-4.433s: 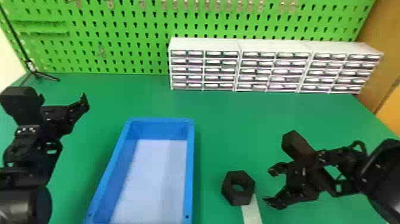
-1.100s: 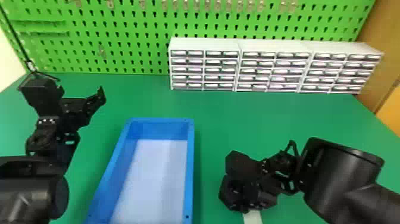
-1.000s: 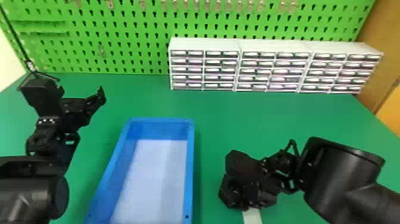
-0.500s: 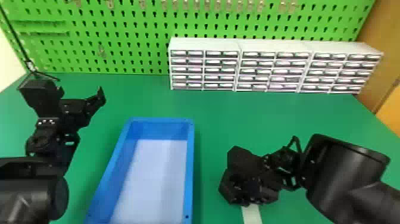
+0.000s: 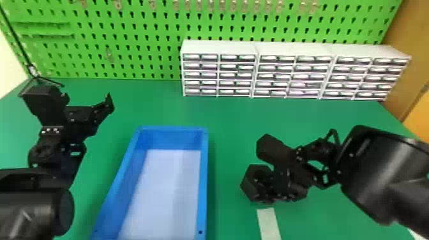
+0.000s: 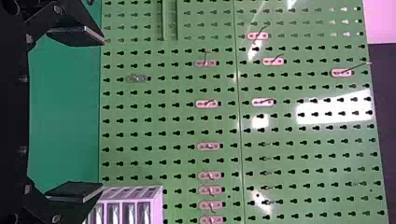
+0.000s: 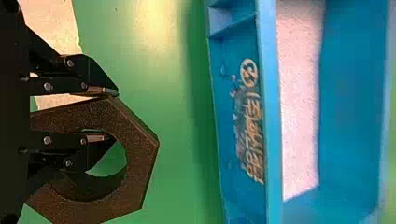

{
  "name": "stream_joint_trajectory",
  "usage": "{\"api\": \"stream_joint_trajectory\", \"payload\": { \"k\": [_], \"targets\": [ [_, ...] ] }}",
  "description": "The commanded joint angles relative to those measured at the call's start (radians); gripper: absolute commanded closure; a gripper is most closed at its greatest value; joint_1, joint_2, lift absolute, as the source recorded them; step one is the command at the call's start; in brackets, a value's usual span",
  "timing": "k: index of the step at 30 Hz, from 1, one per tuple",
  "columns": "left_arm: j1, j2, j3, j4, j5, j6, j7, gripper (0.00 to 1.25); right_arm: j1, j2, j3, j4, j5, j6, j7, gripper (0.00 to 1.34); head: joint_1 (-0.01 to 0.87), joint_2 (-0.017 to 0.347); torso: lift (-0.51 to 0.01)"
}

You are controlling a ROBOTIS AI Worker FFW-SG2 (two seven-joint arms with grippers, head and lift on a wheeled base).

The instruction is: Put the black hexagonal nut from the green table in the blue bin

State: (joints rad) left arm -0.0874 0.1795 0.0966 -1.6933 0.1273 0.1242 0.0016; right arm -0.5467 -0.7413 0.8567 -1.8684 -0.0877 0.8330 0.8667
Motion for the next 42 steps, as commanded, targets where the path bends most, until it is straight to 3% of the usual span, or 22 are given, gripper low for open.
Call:
{"api": "stream_joint_trajectory", "payload": {
  "k": [1,12,24,31,42],
  "targets": [
    [0.0,0.0,-0.001,0.0,0.0,0.0,0.0,0.18,-0.006,-0.003,-0.038,0.0,-0.047,0.0,0.0,0.99,0.683,0.028,-0.096],
    [0.0,0.0,-0.003,0.001,0.0,0.0,0.0,0.18,-0.012,0.007,-0.142,0.0,-0.179,0.0,-0.002,0.99,0.683,0.028,-0.096],
    [-0.002,0.0,-0.011,0.011,0.003,0.0,0.004,0.18,-0.045,0.077,-0.174,0.0,-0.202,0.002,-0.018,0.99,0.683,0.028,-0.096],
    [-0.005,0.0,-0.017,0.011,0.006,-0.002,0.012,0.18,-0.081,0.152,-0.16,0.031,-0.17,-0.014,-0.02,0.99,0.683,0.028,-0.096],
    [0.003,0.0,-0.009,0.011,0.012,-0.005,0.014,0.18,-0.185,0.255,-0.051,0.13,-0.181,-0.114,-0.025,0.99,0.683,0.028,-0.096]
  ]
}}
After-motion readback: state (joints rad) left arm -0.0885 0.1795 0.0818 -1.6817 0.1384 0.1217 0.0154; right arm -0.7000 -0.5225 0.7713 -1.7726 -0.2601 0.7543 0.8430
